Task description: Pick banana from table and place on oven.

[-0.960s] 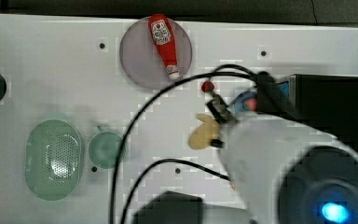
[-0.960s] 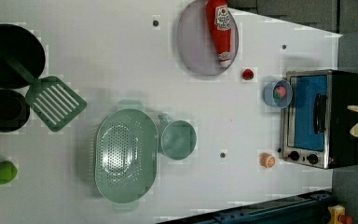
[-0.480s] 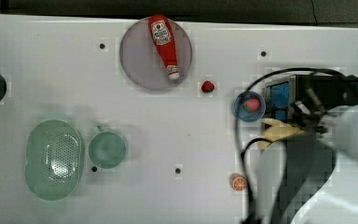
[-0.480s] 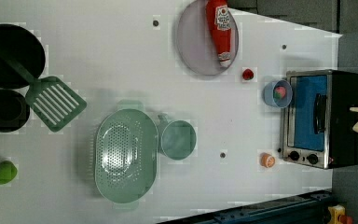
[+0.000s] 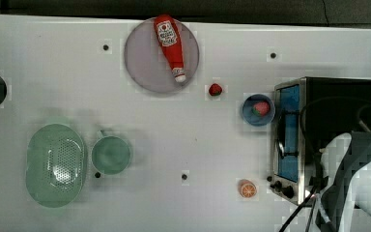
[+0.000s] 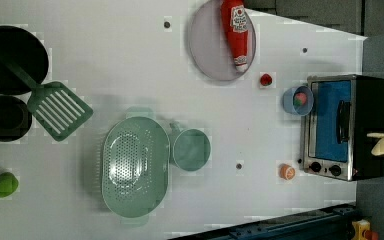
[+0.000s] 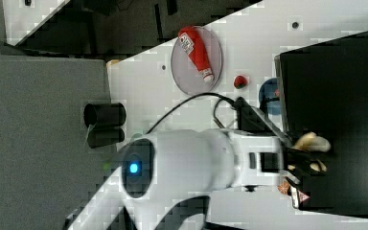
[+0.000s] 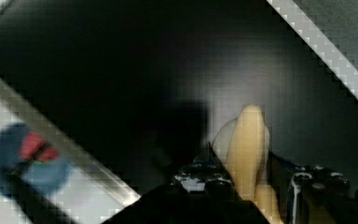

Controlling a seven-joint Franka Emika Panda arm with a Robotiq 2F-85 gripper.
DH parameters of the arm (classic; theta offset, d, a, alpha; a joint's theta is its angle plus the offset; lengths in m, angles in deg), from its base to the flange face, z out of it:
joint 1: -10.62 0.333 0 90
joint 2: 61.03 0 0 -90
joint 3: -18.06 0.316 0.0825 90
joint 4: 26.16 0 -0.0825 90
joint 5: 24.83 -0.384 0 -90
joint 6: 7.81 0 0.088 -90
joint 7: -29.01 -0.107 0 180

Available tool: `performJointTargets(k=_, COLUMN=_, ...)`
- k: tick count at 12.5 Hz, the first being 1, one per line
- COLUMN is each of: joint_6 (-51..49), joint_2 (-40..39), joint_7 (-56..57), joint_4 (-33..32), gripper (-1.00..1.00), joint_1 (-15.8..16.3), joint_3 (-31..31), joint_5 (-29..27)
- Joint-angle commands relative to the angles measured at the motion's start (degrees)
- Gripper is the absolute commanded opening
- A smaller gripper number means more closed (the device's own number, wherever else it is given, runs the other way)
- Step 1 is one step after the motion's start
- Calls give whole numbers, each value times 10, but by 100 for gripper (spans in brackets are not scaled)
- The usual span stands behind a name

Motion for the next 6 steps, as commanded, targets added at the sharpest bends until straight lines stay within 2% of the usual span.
performJointTargets(k=1, joint_6=4, joint_2=-3, joint_7=111, joint_4=33, gripper=-13, joint_1=26, joint_3=-2, joint_5=-17)
performJointTargets(k=6, joint_6=11, joint_2=-4, joint_7=114, joint_4=35, gripper=100, joint_1=24, joint_3=0, joint_5=-18)
